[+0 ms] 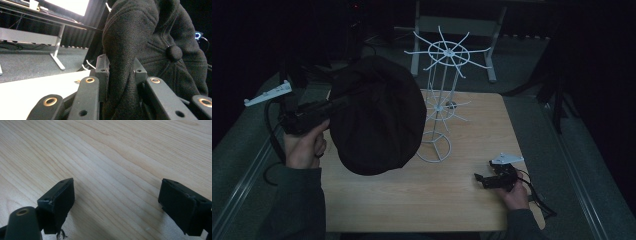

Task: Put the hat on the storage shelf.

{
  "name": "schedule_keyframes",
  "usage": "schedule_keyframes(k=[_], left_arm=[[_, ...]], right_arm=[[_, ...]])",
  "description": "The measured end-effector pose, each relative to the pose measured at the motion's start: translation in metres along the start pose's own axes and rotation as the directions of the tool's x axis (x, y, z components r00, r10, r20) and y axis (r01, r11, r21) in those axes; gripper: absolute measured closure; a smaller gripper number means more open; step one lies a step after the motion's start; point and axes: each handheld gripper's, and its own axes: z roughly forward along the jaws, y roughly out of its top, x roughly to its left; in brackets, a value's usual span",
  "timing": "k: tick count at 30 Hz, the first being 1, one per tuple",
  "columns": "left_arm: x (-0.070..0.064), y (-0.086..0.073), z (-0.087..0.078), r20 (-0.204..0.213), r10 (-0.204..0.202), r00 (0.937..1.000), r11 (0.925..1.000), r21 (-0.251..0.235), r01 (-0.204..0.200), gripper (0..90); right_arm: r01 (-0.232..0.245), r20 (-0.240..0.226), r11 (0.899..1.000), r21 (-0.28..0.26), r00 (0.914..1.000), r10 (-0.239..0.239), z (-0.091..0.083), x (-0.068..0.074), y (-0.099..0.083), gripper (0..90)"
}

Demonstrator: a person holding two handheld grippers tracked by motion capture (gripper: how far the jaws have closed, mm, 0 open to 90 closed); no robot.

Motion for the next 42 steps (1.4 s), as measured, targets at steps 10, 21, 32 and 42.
schedule_keyframes(k=[10,21,32,42], left_arm=[[-0.003,0.001,0.004,0.024,-0.001,0.9997,1.0,-0.002,0.001,75.3],[-0.008,0.006,0.007,0.039,0.002,0.9992,0.9999,-0.012,-0.002,75.3],[-0.015,0.012,0.012,0.06,0.012,0.9981,0.9997,-0.022,-0.011,75.3],[-0.023,0.02,0.02,0.076,0.017,0.997,0.9991,-0.041,-0.014,75.3]], right_arm=[[0.0,0.0,1.0,0.0,1.0,0.0,0.0,0.0,0.0,13.5],[0.002,0.001,1.0,0.0,1.0,-0.002,0.0,0.0,0.0,13.5],[0.003,0.001,1.0,0.001,1.0,-0.003,0.0,0.0,0.0,13.5],[0.002,0.0,1.0,0.001,1.0,-0.002,0.0,0.0,0.0,13.5]])
